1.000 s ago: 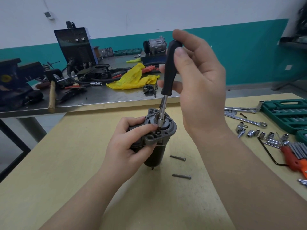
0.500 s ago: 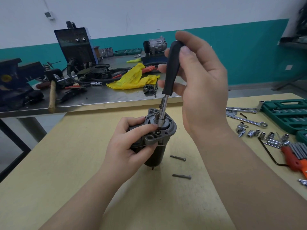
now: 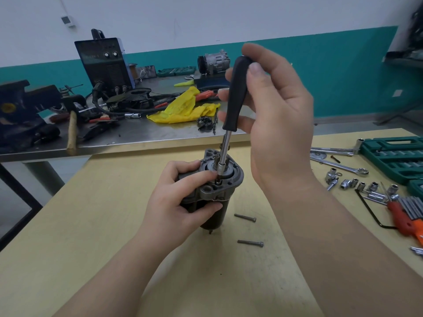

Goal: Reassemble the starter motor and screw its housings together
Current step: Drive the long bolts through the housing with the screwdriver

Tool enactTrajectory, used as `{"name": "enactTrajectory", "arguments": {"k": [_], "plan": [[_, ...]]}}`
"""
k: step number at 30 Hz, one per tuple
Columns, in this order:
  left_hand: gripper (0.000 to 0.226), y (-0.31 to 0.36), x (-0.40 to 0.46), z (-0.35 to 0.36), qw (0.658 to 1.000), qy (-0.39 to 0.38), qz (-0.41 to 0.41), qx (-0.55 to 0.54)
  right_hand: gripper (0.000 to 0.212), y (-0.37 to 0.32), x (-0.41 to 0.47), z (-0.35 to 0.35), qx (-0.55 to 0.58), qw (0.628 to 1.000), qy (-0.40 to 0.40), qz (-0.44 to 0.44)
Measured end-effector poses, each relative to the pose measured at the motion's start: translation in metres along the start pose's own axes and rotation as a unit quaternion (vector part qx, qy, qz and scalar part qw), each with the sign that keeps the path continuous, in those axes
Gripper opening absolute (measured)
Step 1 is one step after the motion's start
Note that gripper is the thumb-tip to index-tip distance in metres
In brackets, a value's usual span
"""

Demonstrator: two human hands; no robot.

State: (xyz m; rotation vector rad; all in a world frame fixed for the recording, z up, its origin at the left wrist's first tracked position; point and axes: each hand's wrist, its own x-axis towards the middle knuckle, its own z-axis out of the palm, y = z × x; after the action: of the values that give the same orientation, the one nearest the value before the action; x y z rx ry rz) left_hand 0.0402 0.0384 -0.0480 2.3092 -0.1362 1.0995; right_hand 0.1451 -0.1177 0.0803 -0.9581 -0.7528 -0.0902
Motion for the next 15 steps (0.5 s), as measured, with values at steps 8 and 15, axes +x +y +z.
{"name": "enactTrajectory", "arguments": {"k": [8, 15], "plan": [[0.065, -0.0031, -0.0017, -0.0004, 1.0, 0.0, 0.003, 0.005, 0.026, 0.0012, 0.0021, 0.0027, -0.065, 0.997, 0.013, -0.029], [0.059, -0.0002, -0.001, -0.0006, 1.0, -0.003, -0.001, 0.008, 0.025, 0.0, -0.0002, -0.0007, 0.01, 1.0, 0.006, 0.013]]}}
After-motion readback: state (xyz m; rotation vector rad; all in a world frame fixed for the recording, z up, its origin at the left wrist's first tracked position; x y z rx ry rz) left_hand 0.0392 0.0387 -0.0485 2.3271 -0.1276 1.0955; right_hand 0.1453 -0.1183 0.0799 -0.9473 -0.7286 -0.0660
